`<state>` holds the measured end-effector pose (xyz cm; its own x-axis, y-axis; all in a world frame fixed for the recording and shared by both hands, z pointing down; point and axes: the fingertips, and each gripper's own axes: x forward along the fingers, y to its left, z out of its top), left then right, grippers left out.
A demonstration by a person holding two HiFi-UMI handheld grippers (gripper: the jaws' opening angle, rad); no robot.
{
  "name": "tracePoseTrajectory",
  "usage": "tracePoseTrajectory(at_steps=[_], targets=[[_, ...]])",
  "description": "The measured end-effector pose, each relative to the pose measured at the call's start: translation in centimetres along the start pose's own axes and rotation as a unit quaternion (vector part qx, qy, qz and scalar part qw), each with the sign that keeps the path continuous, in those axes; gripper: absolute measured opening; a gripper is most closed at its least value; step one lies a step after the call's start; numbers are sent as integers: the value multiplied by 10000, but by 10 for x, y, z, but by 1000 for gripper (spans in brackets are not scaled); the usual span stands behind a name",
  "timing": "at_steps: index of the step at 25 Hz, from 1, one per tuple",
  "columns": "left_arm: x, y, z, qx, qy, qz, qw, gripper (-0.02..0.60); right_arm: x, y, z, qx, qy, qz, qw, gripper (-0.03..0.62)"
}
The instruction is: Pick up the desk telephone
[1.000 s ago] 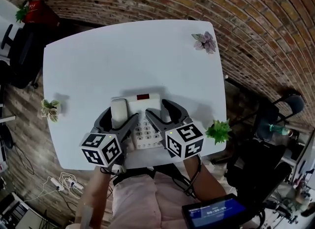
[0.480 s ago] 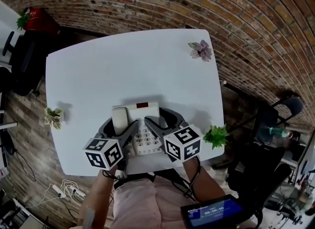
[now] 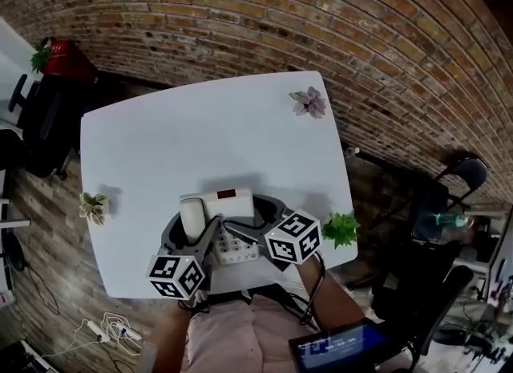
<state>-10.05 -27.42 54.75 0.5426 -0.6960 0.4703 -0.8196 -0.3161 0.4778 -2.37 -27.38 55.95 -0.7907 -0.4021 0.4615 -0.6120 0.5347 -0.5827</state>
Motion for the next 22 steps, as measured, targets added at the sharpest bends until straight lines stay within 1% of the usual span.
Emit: tracePoseTrajectory(at_steps=[1, 3, 4, 8, 10, 11, 12, 15, 17, 18, 20, 22], targets=[[-1, 0, 1, -3, -39, 14, 10000, 342, 1, 0, -2, 41, 13, 18, 10000, 385], [-2, -2, 2, 31, -108, 38, 9999, 337, 3, -3, -7, 287, 113, -12, 9995, 385], [-3, -3, 2, 61, -145, 39, 9999, 336, 4, -5, -10, 416, 168, 1, 9990, 395], [-7, -5, 5, 142, -310, 33, 9994, 334, 8, -1, -13, 820, 159, 295, 9961, 395], [-10, -6, 5, 175, -386, 61, 9991, 333, 10, 4, -12, 768, 146, 463, 9959, 383], [-11, -6, 5, 190, -431, 78, 9989, 333, 10, 7, -12, 703, 129, 548, 9959, 355], [-13, -7, 5, 211, -478, 89, 9986, 334, 9, 10, -11, 638, 93, 625, 9960, 354], [-16, -9, 5, 351, -538, 11, 9979, 342, 8, 15, -11, 556, -27, 775, 9954, 327], [-18, -10, 4, 452, -498, -99, 9977, 389, 7, 14, -12, 566, -43, 799, 9952, 321], [-20, -10, 4, 449, -482, -165, 9977, 432, 7, 14, -12, 558, -44, 813, 9951, 319], [-26, -7, 2, 332, -423, -333, 9980, 451, 6, 15, -12, 484, -47, 862, 9951, 318], [-29, -2, -5, 105, -259, -583, 9979, 456, 6, 17, -12, 402, -41, 916, 9950, 318]])
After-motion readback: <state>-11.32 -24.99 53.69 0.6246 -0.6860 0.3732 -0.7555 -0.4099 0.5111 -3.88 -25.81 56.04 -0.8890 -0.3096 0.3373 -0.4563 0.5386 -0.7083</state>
